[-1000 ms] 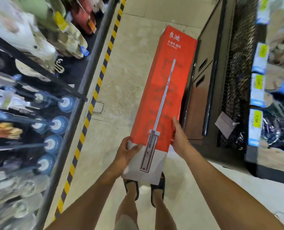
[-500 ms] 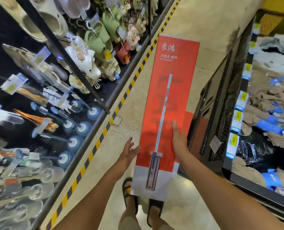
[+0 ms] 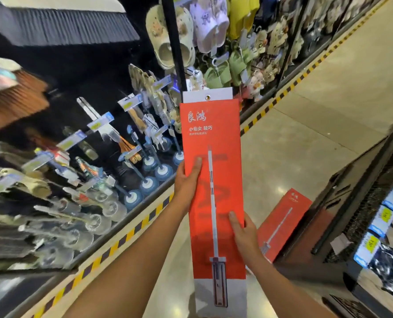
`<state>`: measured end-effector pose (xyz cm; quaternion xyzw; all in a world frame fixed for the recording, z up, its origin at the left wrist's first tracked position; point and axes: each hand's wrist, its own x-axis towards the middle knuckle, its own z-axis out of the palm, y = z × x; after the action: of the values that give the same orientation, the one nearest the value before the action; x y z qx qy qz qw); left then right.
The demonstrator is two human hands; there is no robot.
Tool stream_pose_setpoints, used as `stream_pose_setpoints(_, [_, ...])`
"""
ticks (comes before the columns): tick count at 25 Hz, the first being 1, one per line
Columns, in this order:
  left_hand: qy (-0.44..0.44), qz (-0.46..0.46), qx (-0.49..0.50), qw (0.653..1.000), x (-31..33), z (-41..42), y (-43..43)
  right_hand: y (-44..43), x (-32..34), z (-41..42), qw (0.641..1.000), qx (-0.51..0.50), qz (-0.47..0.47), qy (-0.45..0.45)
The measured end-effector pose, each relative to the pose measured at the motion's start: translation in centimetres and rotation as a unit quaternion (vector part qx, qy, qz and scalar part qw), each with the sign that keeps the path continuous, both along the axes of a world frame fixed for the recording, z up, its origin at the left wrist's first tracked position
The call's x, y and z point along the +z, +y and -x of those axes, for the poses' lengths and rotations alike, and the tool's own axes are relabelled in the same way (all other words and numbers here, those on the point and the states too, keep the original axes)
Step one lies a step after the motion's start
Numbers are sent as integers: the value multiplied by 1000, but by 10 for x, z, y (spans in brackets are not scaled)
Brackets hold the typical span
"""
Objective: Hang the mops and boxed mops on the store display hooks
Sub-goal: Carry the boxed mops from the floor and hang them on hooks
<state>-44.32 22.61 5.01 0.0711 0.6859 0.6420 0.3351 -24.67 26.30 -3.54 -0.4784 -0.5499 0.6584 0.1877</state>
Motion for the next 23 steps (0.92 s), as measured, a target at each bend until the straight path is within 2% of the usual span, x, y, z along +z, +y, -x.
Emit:
stream_pose_setpoints(4, [53, 3, 74, 996, 6, 17, -91, -48, -1, 26, 991, 128, 20, 22])
stream_pose_setpoints(7, [93, -6, 111, 989, 18, 23, -171, -80, 5, 47, 962, 269, 24, 25])
stream_pose_setpoints(9, [122, -7, 129, 984, 29, 20, -226, -100, 20, 69, 944, 330, -16, 31])
stream_pose_setpoints(12, [165, -7, 163, 973, 42, 13, -314, -142, 79, 111, 928, 353, -95, 76])
stream_pose_setpoints(16, [188, -6, 199, 962, 51, -8, -423, -217, 184, 160, 878, 396, -165, 211])
stream_pose_setpoints(20, [199, -9, 253, 947, 59, -41, -548, -351, 259, 178, 822, 450, -167, 307])
stream_pose_setpoints(23, [208, -5, 311, 927, 63, -69, -626, -442, 271, 181, 789, 497, -147, 330])
